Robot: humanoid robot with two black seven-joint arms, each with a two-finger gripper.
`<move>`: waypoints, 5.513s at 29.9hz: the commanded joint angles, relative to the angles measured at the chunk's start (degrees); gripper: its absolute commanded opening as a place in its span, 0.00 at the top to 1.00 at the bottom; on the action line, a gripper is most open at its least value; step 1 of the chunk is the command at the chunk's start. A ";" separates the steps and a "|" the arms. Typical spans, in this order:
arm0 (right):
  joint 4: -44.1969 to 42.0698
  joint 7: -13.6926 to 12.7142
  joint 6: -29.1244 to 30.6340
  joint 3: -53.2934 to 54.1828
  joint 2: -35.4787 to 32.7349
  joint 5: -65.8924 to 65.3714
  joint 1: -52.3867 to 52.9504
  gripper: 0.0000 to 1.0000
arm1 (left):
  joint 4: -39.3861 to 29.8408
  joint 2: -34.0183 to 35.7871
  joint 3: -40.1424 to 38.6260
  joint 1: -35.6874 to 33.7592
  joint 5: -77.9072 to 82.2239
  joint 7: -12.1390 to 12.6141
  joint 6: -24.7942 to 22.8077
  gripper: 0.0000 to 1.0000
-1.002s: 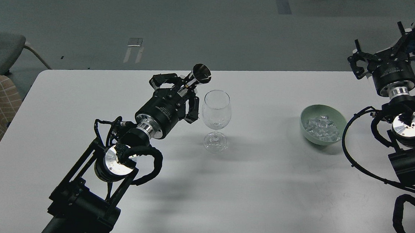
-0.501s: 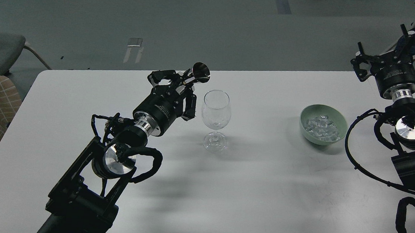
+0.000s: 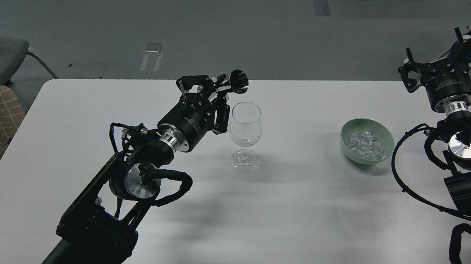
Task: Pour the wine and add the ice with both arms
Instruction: 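Tilt the jigger over the wine glass rim with the left gripper, then hold the jigger tipped over the glass, then rotate it upright, then carry the jigger back and set it down on the table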
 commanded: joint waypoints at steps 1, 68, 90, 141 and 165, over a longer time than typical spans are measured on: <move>0.73 0.00 0.03 0.00 -0.13 0.00 -0.06 0.00 | 0.17 0.59 0.32 -0.47 1.05 -0.05 -0.48 0.79; 3.72 0.00 -0.06 0.09 -1.63 0.17 -2.52 0.00 | 3.34 10.26 1.82 -7.23 32.43 -0.93 -11.90 0.79; 4.24 0.00 0.03 0.09 -3.30 0.17 -3.31 0.00 | 0.61 11.58 5.51 -9.52 35.15 -1.55 -12.08 0.79; 5.65 0.00 -0.58 -0.35 -4.35 -0.27 -9.02 0.00 | 20.12 4.37 -30.09 10.53 -34.55 -5.50 -16.56 0.71; 5.65 -0.09 -0.58 -0.35 -4.35 -0.18 -9.11 0.00 | 27.24 3.85 -29.91 8.15 -34.11 -5.68 -16.30 0.42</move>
